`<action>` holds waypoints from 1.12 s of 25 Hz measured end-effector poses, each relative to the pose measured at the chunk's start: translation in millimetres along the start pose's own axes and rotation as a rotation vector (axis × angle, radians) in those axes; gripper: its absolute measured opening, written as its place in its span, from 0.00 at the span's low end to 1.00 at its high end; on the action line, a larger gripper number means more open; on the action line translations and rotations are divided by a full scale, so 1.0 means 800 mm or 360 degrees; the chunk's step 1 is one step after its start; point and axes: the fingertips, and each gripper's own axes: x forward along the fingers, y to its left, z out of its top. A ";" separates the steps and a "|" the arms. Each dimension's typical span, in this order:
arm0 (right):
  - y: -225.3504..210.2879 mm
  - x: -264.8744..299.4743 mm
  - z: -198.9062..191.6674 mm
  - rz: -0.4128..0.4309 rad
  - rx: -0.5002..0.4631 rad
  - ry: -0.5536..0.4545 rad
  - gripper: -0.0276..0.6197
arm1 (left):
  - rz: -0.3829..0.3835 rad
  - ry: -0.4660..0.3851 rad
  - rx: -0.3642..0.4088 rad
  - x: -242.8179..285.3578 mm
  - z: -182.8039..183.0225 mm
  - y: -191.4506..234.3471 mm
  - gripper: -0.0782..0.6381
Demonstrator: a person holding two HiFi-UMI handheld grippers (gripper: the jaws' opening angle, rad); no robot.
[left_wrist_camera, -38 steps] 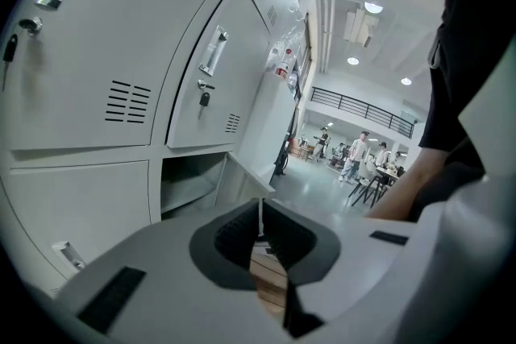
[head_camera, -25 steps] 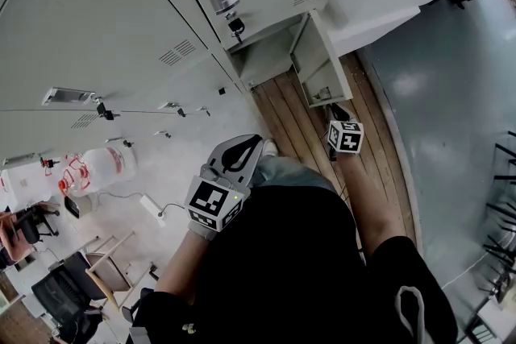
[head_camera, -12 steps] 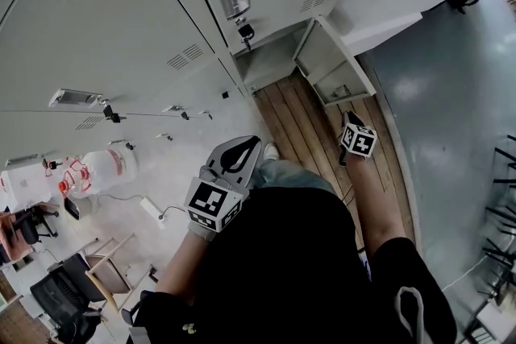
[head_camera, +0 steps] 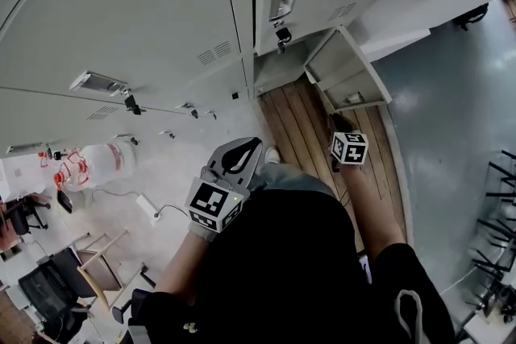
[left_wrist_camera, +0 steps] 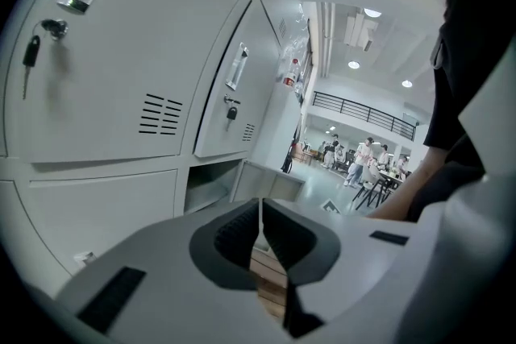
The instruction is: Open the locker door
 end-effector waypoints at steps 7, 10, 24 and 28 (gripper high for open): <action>0.159 -0.041 0.111 0.0377 -0.0216 -0.0267 0.14 | 0.0040 -0.0069 -0.0033 -0.044 0.014 0.038 0.15; 0.231 -0.080 0.152 0.0539 -0.0257 -0.0379 0.14 | 0.0051 -0.0105 -0.0051 -0.066 0.023 0.050 0.15; 0.439 -0.277 0.274 0.1068 -0.0496 -0.0901 0.14 | 0.0049 -0.0293 0.0101 -0.144 0.096 0.050 0.15; 0.447 -0.301 0.282 0.1085 -0.0518 -0.0952 0.14 | 0.0050 -0.0408 0.0166 -0.157 0.124 0.037 0.15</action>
